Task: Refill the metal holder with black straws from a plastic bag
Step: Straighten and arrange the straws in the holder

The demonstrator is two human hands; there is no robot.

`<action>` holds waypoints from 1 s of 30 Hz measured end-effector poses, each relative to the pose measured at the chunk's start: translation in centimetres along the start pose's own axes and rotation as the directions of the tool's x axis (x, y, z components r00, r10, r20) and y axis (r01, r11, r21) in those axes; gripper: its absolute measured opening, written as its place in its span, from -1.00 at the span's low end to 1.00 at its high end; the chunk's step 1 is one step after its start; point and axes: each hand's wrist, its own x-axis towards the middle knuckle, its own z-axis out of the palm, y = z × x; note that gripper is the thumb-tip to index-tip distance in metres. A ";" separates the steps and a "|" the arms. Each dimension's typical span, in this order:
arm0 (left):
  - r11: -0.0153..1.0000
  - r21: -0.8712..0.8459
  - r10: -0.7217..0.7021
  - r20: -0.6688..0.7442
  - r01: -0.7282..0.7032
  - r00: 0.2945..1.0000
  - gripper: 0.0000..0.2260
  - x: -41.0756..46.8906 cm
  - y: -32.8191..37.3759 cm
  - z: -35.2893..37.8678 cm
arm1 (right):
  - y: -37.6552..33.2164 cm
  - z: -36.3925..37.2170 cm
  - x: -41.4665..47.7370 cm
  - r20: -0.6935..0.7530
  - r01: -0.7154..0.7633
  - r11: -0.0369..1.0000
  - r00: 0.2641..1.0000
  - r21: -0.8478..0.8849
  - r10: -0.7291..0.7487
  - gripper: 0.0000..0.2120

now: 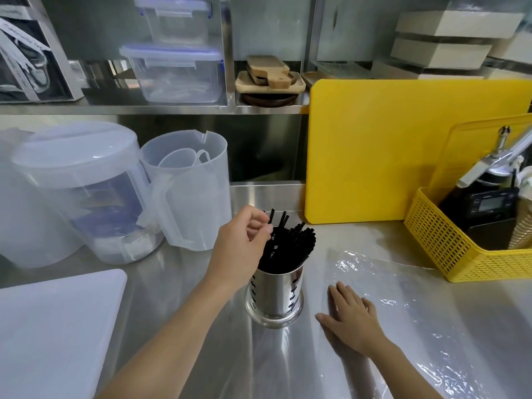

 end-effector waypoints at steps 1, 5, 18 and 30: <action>1.000 -0.001 0.004 -0.005 -0.004 1.000 -0.82 0.0 -0.1 -0.1 | -0.1 -0.6 0.0 -0.041 0.016 1.000 0.999 0.026 -0.015 -0.26; 0.998 0.046 0.039 0.000 -0.039 0.999 -0.86 0.1 -0.1 -0.1 | -1.9 -4.7 -0.4 -0.212 0.037 0.825 0.972 0.564 0.102 -0.57; 0.970 0.134 -0.187 -0.109 0.201 0.976 -0.81 1.5 -2.6 -1.1 | -9.2 -10.4 -2.0 -0.291 0.231 0.547 0.956 0.805 0.025 -0.53; 0.921 0.205 -0.340 0.012 0.331 0.940 -0.60 0.2 -3.4 -0.9 | -8.3 -10.9 0.0 -0.336 0.254 0.632 0.942 0.732 0.011 -0.64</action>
